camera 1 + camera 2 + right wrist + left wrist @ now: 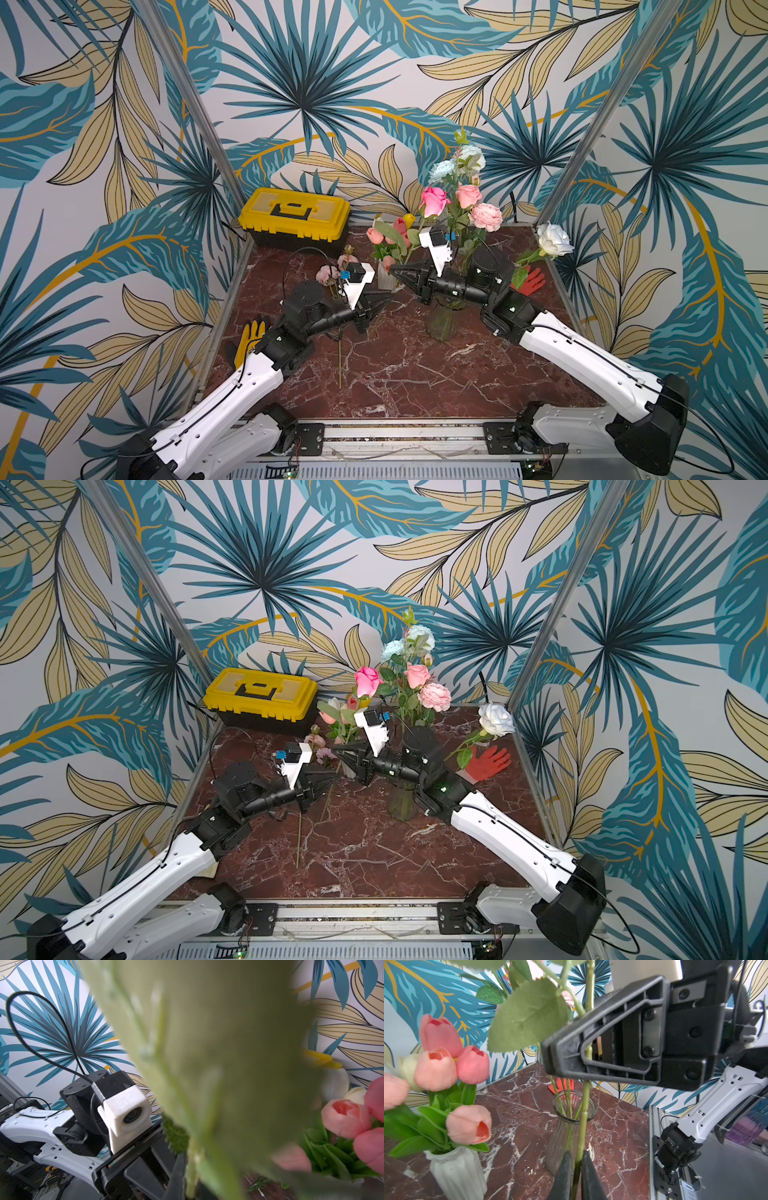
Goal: Pick out pink flowers from the vase
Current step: Place the flower at the center of the board.
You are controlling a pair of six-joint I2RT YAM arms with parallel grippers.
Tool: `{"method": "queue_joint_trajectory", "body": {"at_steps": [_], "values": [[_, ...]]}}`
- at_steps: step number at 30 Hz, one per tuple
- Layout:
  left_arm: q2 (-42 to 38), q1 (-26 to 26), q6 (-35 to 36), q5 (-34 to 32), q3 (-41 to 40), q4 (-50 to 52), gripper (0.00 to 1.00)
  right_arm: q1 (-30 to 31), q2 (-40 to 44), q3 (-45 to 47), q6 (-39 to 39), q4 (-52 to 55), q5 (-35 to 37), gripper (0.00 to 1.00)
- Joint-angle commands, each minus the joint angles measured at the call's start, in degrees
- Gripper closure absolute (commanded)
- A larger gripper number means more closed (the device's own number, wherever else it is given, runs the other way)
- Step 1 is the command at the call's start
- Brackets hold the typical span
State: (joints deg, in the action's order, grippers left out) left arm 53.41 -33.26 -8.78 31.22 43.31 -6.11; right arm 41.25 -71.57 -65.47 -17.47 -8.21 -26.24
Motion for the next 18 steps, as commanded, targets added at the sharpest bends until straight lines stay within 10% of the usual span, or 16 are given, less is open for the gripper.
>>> {"method": "queue_joint_trajectory", "body": {"at_steps": [1, 14, 18], "values": [[0.54, 0.03, 0.51, 0.64, -0.8, -0.95, 0.89, 0.38, 0.73, -0.78, 0.8, 2.64, -2.19, 1.0], [1.53, 0.05, 0.33, 1.75, -1.21, -0.92, 1.0, 0.61, -0.15, -0.97, -0.98, 1.6, -2.17, 1.0], [0.38, 0.16, -0.38, -0.66, -1.84, -0.94, 1.0, 0.79, 0.59, -0.97, 0.33, 3.27, 0.16, 0.76]]}}
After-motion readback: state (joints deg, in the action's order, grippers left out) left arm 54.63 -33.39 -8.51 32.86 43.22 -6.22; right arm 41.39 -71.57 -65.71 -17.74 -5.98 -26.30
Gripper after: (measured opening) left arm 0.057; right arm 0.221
